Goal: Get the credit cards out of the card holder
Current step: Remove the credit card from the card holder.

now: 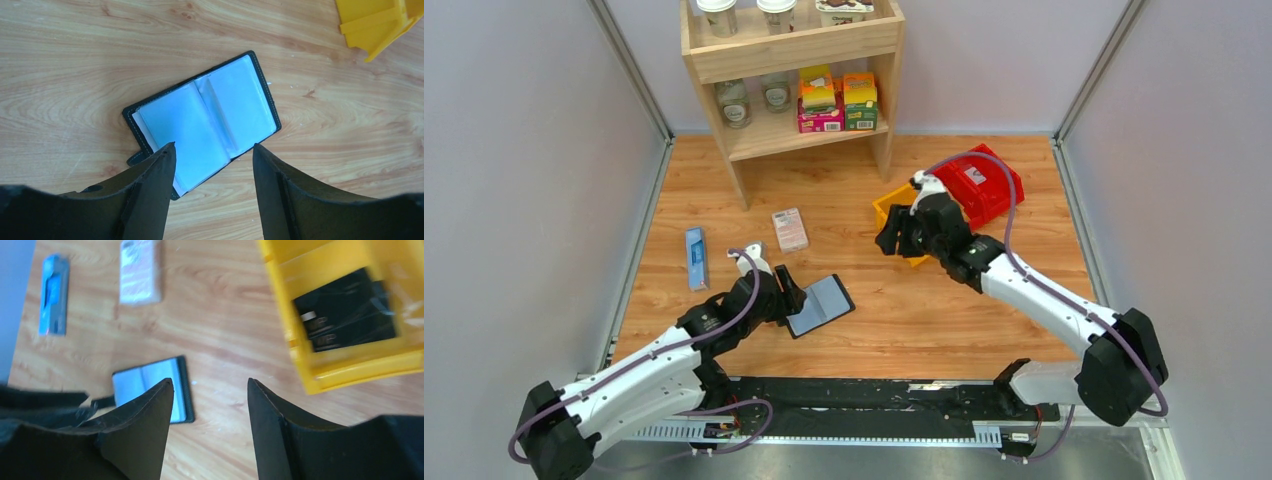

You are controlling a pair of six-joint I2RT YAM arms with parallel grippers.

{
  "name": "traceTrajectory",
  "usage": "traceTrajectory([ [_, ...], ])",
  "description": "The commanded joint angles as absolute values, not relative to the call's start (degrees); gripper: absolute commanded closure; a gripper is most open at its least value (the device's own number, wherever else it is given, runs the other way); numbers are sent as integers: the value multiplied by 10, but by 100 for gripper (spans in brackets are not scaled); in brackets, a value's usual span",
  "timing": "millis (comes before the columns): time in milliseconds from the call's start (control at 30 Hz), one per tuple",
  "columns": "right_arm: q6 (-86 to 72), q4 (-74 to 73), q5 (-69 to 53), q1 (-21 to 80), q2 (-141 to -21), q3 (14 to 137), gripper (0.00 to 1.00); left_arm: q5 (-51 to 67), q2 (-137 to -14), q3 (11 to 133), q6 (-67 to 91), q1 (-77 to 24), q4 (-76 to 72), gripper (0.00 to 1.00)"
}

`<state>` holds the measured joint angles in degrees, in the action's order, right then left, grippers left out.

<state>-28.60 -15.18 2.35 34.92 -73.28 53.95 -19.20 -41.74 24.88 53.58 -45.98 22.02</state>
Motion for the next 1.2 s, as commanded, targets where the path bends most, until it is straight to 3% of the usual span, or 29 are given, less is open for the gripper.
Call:
traceTrajectory([
  [0, -273, -111, -12, 417, -753, 526, 42, -178, -456, 264, 518, -459, 185, 36],
  [400, -272, -119, -1, 542, -908, 584, 42, -188, -522, 248, 526, -459, 205, 42],
  [1167, -265, -154, 15, 578, -1031, 639, 43, -129, -629, 223, 555, -459, 149, 56],
])
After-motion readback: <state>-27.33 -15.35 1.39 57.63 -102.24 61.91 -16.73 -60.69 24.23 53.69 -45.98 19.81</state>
